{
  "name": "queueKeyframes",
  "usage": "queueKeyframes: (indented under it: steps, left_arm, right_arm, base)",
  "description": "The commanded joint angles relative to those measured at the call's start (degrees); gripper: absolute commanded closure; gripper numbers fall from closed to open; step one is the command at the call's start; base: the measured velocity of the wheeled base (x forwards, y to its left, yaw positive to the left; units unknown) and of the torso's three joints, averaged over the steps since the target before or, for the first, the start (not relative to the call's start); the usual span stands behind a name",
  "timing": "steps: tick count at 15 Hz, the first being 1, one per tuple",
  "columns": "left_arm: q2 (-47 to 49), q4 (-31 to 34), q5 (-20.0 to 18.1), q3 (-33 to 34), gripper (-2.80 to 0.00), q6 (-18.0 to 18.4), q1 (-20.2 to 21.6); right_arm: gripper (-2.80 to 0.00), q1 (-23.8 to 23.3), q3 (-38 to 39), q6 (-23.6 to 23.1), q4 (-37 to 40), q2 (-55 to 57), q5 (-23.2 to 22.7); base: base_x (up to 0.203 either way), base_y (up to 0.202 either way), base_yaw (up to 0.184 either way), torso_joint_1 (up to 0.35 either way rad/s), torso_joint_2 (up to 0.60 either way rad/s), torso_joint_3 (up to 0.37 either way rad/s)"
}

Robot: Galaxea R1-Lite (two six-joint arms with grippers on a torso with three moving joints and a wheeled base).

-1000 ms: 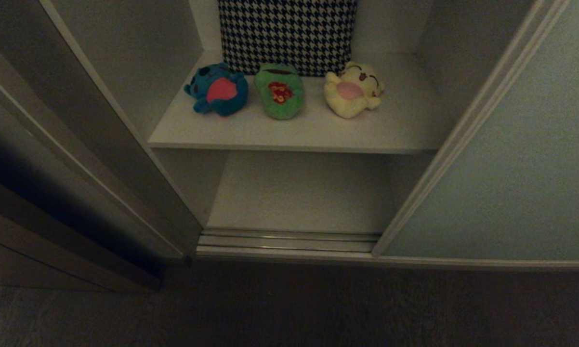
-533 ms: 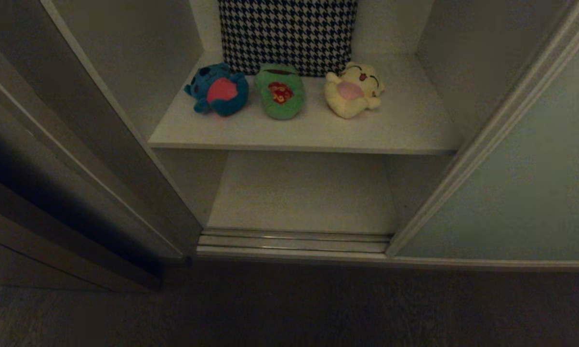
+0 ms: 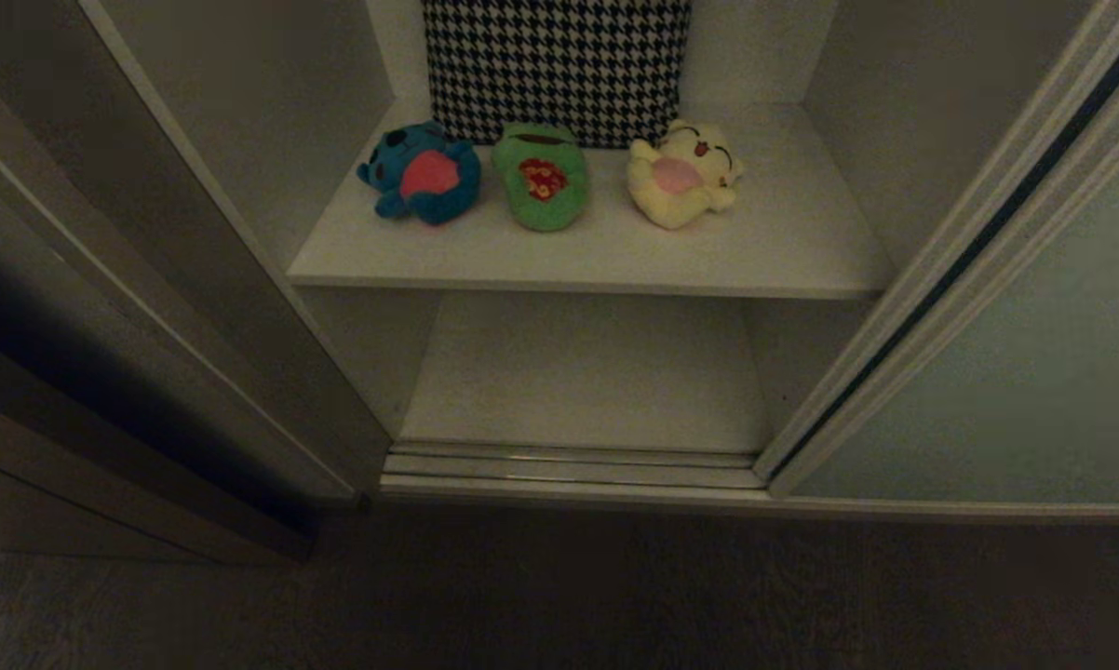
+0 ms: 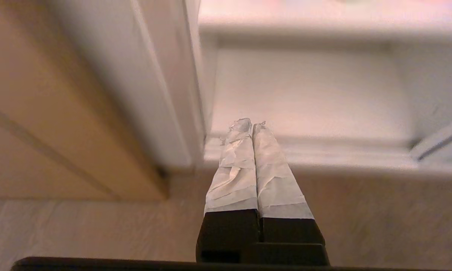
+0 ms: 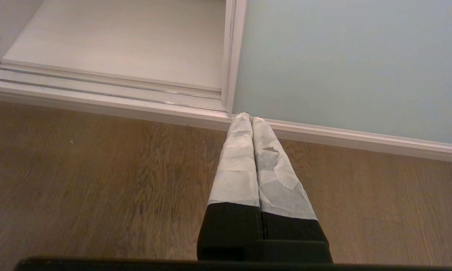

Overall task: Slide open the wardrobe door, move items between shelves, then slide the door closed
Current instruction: Place the blue doll on the lower shelf

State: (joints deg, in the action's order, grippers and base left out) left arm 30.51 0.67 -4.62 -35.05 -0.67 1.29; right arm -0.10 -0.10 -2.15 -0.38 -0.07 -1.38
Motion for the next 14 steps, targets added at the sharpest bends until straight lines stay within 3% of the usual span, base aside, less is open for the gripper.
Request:
queueKeyframes:
  steps: [1, 5, 10, 11, 14]
  left_arm:
    - [21.6, -0.8, -0.1, -11.8, 0.00, -0.9, -0.3]
    - [46.7, -8.4, -0.2, -28.2, 0.00, -2.7, -2.9]
    - [66.8, -14.2, -0.3, -43.1, 0.00, -6.9, -6.5]
    - [69.5, -15.2, -0.3, -45.5, -2.80, -7.8, -7.0]
    - [75.3, -16.8, -0.2, -51.7, -2.80, -10.7, -8.8]
  right_arm:
    - [0.00, 0.0, 0.0, -0.1, 0.0, 0.0, 0.0]
    - [0.00, 0.0, 0.0, -0.1, 0.0, 0.0, 0.0]
    - [0.00, 0.0, 0.0, -0.1, -0.1, 0.0, 0.0]
    - [0.00, 0.0, 0.0, 0.0, -0.1, 0.0, 0.0]
    - [0.00, 0.0, 0.0, -0.1, 0.0, 0.0, 0.0]
  base:
    - [0.000, 0.000, 0.000, 0.000, 0.00, 0.000]
    - [0.000, 0.000, 0.000, 0.000, 0.00, 0.000]
    - [0.000, 0.000, 0.000, 0.000, 0.00, 0.000]
    - [0.000, 0.000, 0.000, 0.000, 0.00, 0.000]
    - [0.000, 0.000, 0.000, 0.000, 0.00, 0.000]
